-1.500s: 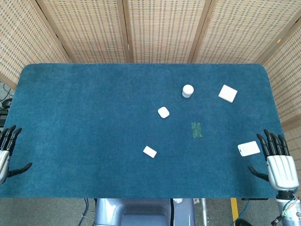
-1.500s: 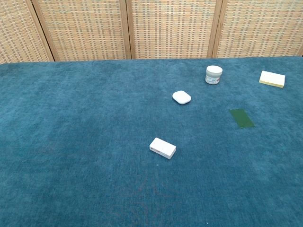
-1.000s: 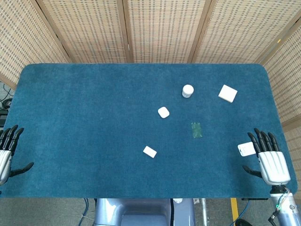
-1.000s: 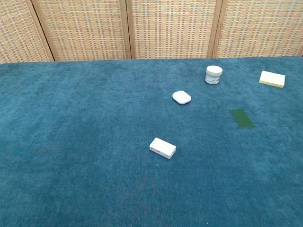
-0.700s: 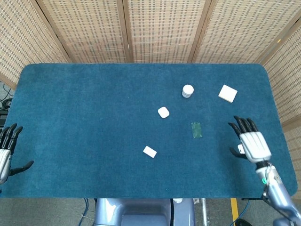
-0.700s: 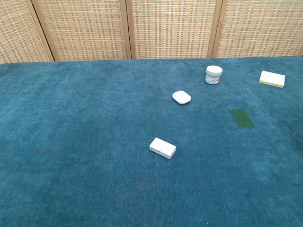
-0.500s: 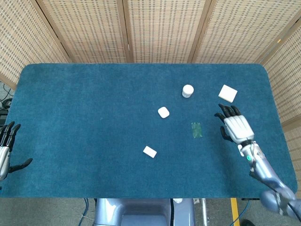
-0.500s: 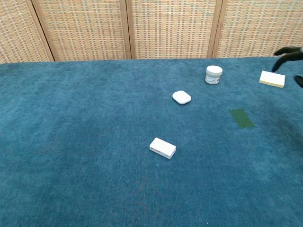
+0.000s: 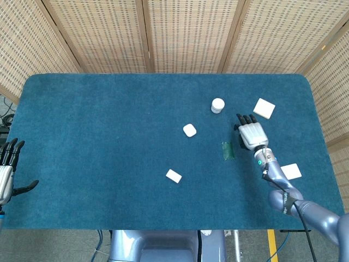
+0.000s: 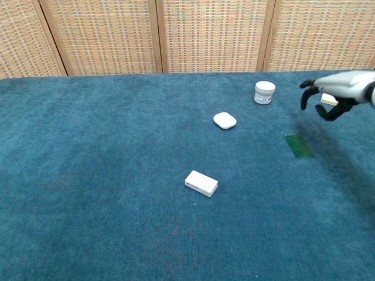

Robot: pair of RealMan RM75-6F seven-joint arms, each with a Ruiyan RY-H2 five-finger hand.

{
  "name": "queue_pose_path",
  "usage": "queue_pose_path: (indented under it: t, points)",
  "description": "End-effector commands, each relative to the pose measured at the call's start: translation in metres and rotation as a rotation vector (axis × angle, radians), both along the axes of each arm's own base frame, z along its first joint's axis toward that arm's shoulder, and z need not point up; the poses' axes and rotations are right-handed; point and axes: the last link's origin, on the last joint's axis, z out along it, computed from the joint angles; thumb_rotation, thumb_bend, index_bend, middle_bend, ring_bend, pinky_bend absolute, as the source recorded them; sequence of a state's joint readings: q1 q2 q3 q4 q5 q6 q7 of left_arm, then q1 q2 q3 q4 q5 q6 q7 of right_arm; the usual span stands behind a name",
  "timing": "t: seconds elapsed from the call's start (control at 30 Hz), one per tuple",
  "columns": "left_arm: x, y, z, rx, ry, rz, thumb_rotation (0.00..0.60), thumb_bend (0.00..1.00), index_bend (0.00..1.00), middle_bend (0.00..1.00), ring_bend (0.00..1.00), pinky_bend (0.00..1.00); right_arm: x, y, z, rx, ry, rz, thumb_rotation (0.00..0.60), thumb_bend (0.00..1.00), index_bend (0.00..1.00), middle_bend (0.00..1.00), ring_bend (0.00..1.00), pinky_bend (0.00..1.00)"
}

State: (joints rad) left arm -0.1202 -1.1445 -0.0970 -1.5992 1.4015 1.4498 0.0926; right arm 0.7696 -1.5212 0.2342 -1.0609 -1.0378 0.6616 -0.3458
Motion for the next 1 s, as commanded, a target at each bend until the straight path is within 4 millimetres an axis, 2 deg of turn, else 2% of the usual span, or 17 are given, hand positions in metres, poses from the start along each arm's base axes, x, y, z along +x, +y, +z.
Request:
queue_pose_path:
  t: [0.03,0.33,0.77,1.0]
  points:
    - [0.0,0.001,0.0,-0.003,0.001,0.004,0.6,0.0,0.0,0.0,0.0,0.0,0.002,0.003,-0.014,0.03,0.027,0.015,0.6,0.78,0.3,0.0,0.0,0.0]
    - [-0.001,0.001,0.0,-0.003,0.0,0.011,0.6,0.0,0.0,0.0,0.0,0.0,0.001,0.008,-0.032,0.052,0.027,0.009,0.6,0.78,0.31,0.0,0.0,0.0]
    - [0.0,0.002,-0.001,0.0,0.003,0.006,0.6,0.0,0.0,0.0,0.0,0.0,-0.004,0.008,-0.036,0.053,0.037,0.002,0.6,0.83,0.33,0.0,0.0,0.0]
    - [-0.001,0.002,-0.001,-0.001,0.004,0.008,0.6,0.0,0.0,0.0,0.0,0.0,-0.005,0.01,-0.039,0.072,0.046,0.003,0.6,0.84,0.39,0.0,0.0,0.0]
